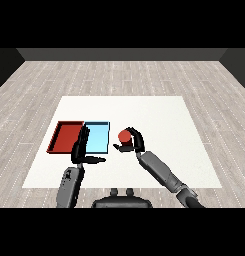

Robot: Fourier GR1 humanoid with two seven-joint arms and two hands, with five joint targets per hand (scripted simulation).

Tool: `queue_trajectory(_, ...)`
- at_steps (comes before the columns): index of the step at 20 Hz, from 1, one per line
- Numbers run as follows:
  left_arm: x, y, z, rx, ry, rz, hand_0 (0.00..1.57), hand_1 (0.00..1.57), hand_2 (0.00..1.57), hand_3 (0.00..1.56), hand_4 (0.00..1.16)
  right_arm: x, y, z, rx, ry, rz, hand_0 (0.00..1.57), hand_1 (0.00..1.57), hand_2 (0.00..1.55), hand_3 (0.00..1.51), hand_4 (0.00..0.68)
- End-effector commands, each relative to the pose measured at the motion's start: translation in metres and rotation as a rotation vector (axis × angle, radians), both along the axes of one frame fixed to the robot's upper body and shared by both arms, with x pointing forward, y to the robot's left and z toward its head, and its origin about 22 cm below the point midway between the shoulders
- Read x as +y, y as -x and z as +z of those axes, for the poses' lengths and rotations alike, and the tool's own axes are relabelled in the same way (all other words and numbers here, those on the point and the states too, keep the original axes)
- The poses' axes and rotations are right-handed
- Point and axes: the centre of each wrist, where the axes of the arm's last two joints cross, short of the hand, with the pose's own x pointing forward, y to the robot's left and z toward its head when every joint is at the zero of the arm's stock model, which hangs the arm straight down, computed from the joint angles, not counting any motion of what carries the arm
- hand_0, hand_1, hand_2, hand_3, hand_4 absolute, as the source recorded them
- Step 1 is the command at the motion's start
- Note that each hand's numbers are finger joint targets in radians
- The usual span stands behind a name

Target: Pick the red can and put it in the red box

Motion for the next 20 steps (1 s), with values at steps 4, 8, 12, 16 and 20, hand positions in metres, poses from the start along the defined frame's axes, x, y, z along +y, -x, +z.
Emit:
queue_trajectory(4,-0.028,-0.003,-0.003,0.074,-0.003,-0.047,0.0,0.0,0.0,0.0,0.0,-0.002,0.007,0.028,-0.028,-0.018,-0.006,1.45,1.45,1.43,1.38,0.654)
queue_trajectory(8,-0.054,-0.007,0.009,0.065,-0.013,-0.054,0.0,0.0,0.0,0.0,0.0,-0.005,-0.002,0.034,-0.015,-0.016,-0.009,1.45,1.45,1.43,1.38,0.654)
queue_trajectory(12,-0.075,-0.005,-0.003,0.109,0.005,-0.115,0.0,0.0,0.0,0.0,0.0,0.004,-0.005,0.035,-0.012,-0.064,0.017,1.45,1.45,1.43,1.38,0.65)
queue_trajectory(16,-0.058,-0.022,-0.001,0.146,0.007,-0.108,0.0,0.0,0.0,0.0,0.0,0.019,0.005,0.033,-0.019,-0.069,-0.013,1.45,1.45,1.45,1.4,0.661)
queue_trajectory(20,-0.08,-0.008,-0.041,0.169,0.0,-0.116,0.0,0.0,0.0,0.0,0.0,-0.006,0.003,0.021,-0.023,-0.073,0.012,1.46,1.46,1.44,1.39,0.639)
